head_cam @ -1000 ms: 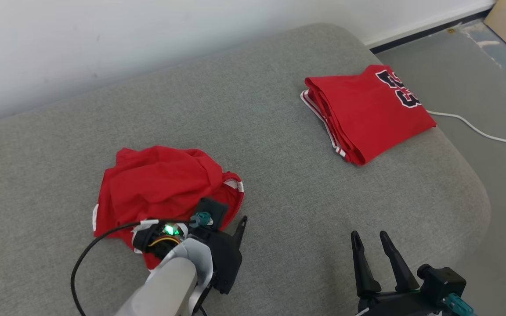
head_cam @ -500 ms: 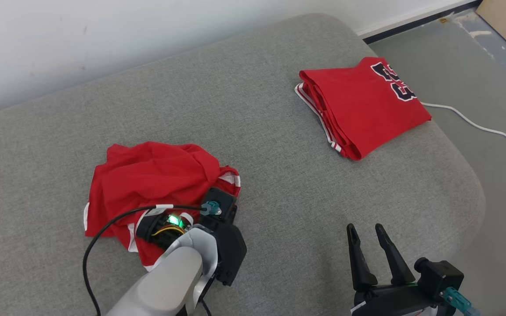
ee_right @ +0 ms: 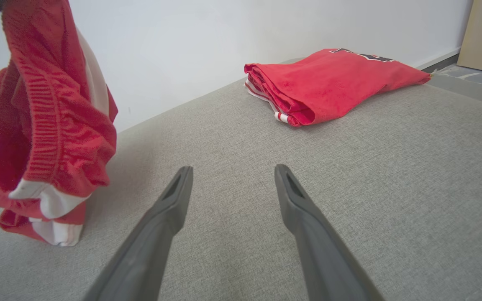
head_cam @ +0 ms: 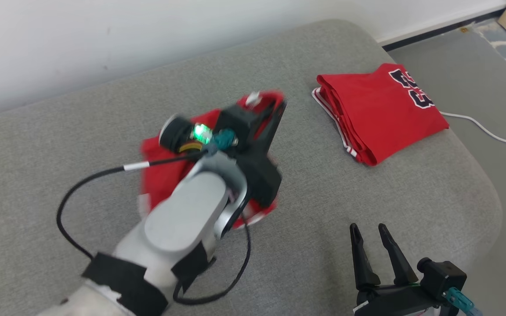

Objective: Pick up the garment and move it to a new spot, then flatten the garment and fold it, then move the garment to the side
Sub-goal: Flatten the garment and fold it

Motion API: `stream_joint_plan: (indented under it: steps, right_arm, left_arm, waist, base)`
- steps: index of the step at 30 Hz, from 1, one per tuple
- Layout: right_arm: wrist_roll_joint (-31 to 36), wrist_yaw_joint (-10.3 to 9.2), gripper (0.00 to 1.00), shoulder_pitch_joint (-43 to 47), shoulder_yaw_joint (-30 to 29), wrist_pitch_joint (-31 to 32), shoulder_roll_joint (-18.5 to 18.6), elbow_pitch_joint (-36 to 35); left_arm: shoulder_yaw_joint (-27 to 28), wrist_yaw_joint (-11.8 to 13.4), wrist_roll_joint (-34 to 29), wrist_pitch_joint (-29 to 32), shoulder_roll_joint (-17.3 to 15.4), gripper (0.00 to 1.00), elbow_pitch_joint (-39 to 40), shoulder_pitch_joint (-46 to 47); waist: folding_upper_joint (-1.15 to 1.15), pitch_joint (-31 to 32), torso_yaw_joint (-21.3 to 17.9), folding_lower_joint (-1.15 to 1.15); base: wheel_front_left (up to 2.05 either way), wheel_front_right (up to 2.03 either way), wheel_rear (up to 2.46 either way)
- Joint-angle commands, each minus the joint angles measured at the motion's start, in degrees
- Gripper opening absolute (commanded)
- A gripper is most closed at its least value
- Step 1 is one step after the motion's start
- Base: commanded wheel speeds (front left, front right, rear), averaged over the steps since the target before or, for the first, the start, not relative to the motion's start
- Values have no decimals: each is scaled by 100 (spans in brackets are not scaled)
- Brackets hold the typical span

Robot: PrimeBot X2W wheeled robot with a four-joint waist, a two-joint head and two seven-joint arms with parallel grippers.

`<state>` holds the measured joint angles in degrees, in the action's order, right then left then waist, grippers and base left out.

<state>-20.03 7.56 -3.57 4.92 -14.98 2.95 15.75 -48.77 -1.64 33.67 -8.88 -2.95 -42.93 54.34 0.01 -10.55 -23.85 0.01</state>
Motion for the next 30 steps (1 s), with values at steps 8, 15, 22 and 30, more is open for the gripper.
stream_joint_plan:
  steps: [8, 15, 22, 30]
  right_arm:
    - [119, -12, 100, 111, -53, -27, -17, -6]
    - [218, -11, 100, 208, -98, -26, -18, -32]
    - [360, -12, 100, 206, -138, 7, -17, -50]
    - [412, -12, 100, 255, -162, 71, -16, -91]
  left_arm:
    - [155, 45, 375, -474, 7, 0, 1159, 878]
    - [386, 293, 739, -412, -337, 0, 1462, 27]
    - [590, 524, 1308, -285, -1047, 0, 1634, -1605]
    - [821, 776, 1588, -329, -1529, 0, 1805, -2498]
  waist:
    - [-1, 206, 360, -1]
    - [-1, 269, 823, -1]
    - [-1, 284, 1339, -1]
    - [-1, 352, 1594, -1]
  base:
    - [0, 0, 0]
    - [0, 0, 0]
    - [0, 0, 0]
    - [0, 0, 0]
